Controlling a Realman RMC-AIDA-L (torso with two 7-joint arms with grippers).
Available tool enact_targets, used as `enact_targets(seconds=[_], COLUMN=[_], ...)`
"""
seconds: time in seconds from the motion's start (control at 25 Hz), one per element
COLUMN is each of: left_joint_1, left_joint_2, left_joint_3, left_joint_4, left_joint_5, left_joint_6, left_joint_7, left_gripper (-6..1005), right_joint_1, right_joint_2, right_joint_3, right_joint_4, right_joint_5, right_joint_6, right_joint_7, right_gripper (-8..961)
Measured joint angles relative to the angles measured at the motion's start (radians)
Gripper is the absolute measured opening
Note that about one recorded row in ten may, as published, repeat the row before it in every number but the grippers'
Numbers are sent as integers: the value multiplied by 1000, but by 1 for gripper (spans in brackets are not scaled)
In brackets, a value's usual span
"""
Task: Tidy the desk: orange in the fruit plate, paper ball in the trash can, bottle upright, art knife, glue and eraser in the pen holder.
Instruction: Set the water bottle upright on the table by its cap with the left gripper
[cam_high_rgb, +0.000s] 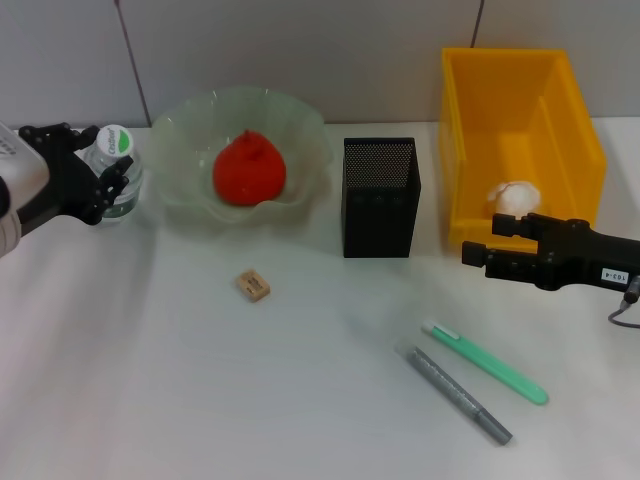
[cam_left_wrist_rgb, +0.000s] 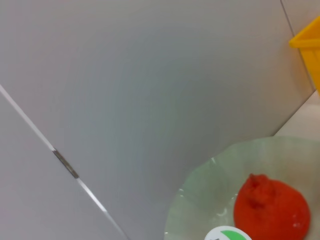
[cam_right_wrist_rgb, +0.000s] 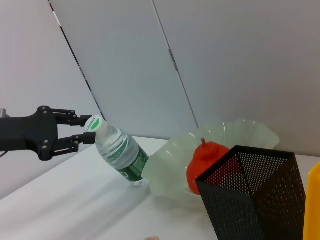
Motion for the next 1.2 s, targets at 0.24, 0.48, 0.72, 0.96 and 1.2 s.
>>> enact_targets(seconds=[0.24, 0.48, 0.72, 0.96, 1.2], left_joint_1=[-4, -24, -72, -112, -158], left_joint_2=[-1, -3, -3, -3, -2], left_joint_3=[-23, -27, -54, -96, -159], left_joint_4=[1, 4, -10, -48, -113], left_joint_5=[-35, -37, -38, -33, -32], left_joint_6=[35, 40, 74, 104, 152], left_joint_7=[4, -13, -49, -86, -100], left_gripper=[405, 402, 398, 363, 236], right_joint_1=[-2, -6, -9, -10, -9], right_joint_2=[4, 6, 8, 8, 8], right_joint_3=[-3, -4, -4, -5, -3], right_joint_4=[1, 1, 1, 3, 10], right_joint_5=[-1, -1, -1, -1, -1], right_joint_6=[-1, -7, -10, -11, -6], right_joint_7=[0, 0, 0, 0, -2], right_gripper=[839, 839, 838, 838, 839])
